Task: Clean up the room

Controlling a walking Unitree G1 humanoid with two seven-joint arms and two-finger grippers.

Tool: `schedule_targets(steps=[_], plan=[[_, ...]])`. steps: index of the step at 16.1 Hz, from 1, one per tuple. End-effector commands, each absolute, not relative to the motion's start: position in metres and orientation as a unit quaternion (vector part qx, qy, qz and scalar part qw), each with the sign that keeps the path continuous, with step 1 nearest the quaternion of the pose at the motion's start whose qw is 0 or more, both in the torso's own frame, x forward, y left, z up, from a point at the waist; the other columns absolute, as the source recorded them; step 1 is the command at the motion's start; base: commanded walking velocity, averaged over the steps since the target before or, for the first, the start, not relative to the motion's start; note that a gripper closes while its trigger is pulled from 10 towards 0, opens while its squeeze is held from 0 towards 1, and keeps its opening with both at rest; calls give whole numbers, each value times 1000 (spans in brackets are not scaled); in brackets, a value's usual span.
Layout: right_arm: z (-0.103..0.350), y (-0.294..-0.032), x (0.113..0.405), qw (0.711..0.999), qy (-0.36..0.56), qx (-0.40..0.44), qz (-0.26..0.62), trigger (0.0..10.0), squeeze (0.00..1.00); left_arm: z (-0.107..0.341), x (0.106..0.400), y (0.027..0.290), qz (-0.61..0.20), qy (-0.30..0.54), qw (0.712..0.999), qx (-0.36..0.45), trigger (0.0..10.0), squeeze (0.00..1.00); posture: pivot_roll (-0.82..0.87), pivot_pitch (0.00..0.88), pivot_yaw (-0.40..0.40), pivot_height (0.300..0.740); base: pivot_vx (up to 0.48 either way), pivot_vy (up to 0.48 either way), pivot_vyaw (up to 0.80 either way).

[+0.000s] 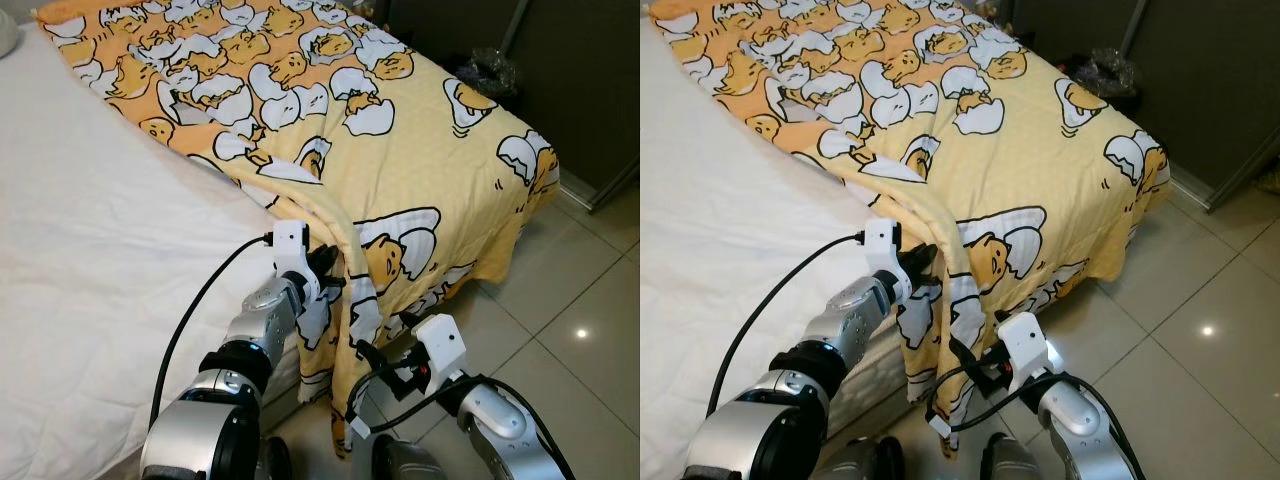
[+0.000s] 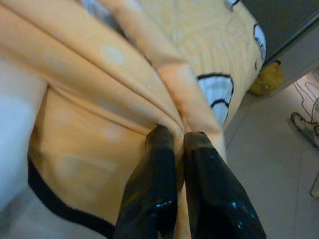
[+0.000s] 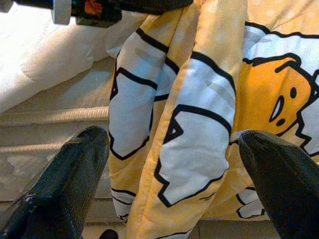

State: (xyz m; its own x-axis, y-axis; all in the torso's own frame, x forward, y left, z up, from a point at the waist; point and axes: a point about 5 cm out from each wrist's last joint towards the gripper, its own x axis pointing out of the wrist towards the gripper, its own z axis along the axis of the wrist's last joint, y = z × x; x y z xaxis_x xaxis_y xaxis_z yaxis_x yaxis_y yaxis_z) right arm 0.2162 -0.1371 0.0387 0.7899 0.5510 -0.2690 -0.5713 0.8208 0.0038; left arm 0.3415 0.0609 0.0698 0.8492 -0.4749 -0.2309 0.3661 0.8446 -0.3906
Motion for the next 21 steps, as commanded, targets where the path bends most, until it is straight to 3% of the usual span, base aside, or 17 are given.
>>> schedule_targets(steps=[1, 4, 6, 12, 14, 16, 17, 18, 19, 21], plan=[[36, -137, 213, 943, 140, -38, 300, 10000, 0, 75, 338, 46, -263, 142, 943, -148, 0, 0, -251, 148, 47, 731, 0, 0, 0], [35, -136, 213, 942, 140, -39, 302, 10000, 0, 87, 329, 16, -334, 107, 928, -127, 0, 0, -251, 147, 47, 731, 0, 0, 0], [35, -136, 213, 942, 140, -39, 302, 10000, 0, 96, 316, -12, -395, 83, 903, -147, 0, 0, -250, 147, 49, 731, 0, 0, 0], [34, -134, 213, 941, 143, -39, 304, 10000, 0, 107, 288, -51, -504, 57, 851, -136, 0, 0, -246, 147, 54, 731, 0, 0, 0], [33, -134, 213, 941, 145, -39, 305, 10000, 0, 115, 276, -69, -551, 22, 830, -79, 0, 0, -244, 147, 55, 731, 0, 0, 0], [33, -133, 214, 942, 142, -39, 303, 10000, 0, 110, 271, -77, -567, -1, 821, 67, 0, 0, -247, 146, 58, 731, 0, 0, 0], [34, -133, 216, 943, 140, -40, 298, 10000, 0, 103, 279, -69, -536, -6, 831, 150, 6902, 0, -248, 145, 60, 731, 0, 0, 0], [34, -133, 217, 944, 139, -40, 296, 10000, 0, 101, 283, -64, -522, -3, 835, 174, 10000, 0, -247, 144, 61, 731, 0, 0, 0], [34, -134, 217, 945, 139, -41, 293, 10000, 0, 97, 295, -46, -489, -12, 837, 245, 10000, 1000, -244, 144, 62, 731, 0, 0, 0], [33, -134, 216, 945, 140, -41, 293, 10000, 0, 95, 300, -37, -474, -28, 826, 306, 10000, 1000, -243, 144, 62, 731, 0, 0, 0]])
